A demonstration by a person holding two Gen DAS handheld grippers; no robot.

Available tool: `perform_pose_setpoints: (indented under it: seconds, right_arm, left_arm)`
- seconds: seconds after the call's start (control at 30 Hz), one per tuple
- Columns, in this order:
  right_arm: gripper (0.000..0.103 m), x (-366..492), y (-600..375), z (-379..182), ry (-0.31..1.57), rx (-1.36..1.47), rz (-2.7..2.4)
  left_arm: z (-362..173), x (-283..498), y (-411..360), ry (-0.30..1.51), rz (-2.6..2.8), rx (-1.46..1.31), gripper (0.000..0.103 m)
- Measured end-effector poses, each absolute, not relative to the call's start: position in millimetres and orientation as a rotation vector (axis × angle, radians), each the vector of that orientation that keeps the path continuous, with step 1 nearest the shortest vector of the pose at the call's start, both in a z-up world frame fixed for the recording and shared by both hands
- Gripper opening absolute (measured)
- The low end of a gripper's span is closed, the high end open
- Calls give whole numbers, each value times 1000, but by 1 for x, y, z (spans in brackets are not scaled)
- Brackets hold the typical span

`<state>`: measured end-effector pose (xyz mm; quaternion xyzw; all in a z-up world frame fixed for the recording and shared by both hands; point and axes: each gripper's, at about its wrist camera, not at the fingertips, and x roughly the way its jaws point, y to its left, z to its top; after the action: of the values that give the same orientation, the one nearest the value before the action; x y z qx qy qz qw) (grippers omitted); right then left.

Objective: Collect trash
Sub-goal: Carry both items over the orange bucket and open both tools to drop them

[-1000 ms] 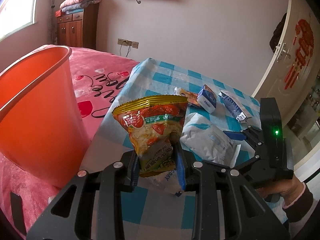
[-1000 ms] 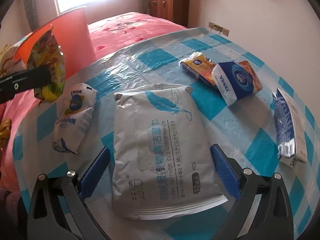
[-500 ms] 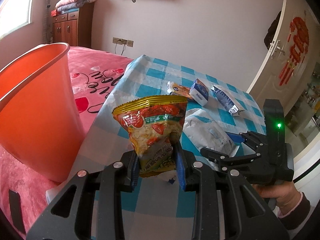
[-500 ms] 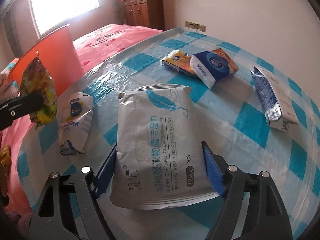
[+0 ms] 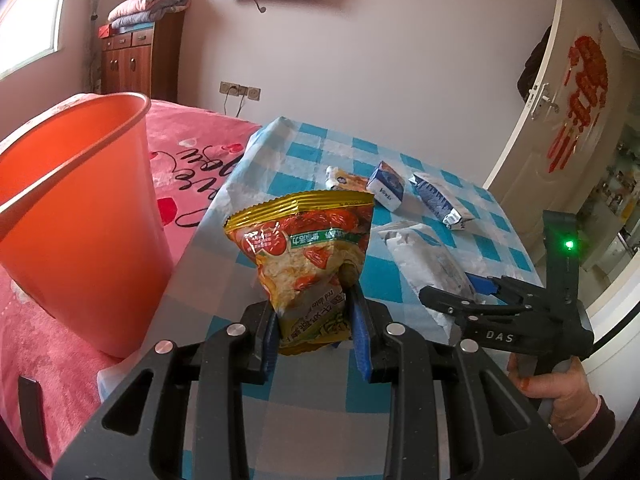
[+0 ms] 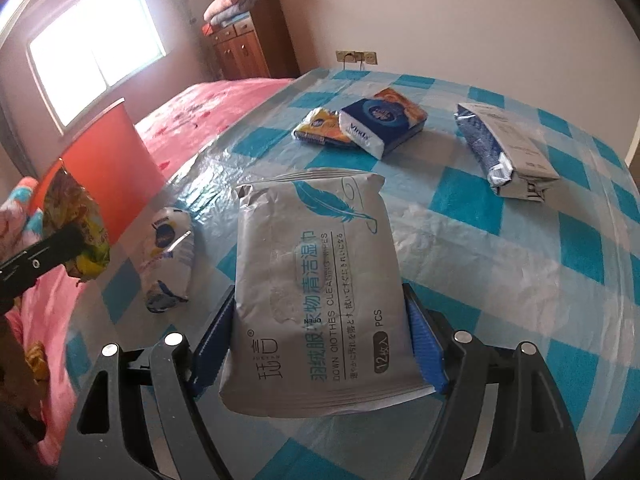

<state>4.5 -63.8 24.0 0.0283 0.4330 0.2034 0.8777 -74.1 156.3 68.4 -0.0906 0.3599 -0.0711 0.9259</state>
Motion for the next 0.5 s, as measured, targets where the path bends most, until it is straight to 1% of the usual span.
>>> perform_pose_setpoints:
  seconds: [0.23, 0.5]
  right_arm:
    - [77, -6, -66, 50, 872, 105, 441]
    - [77, -13, -48, 89, 834, 153, 540]
  left_arm:
    - [81, -85, 160, 701, -157, -189, 32]
    - [101, -94, 170, 643, -152, -201, 32]
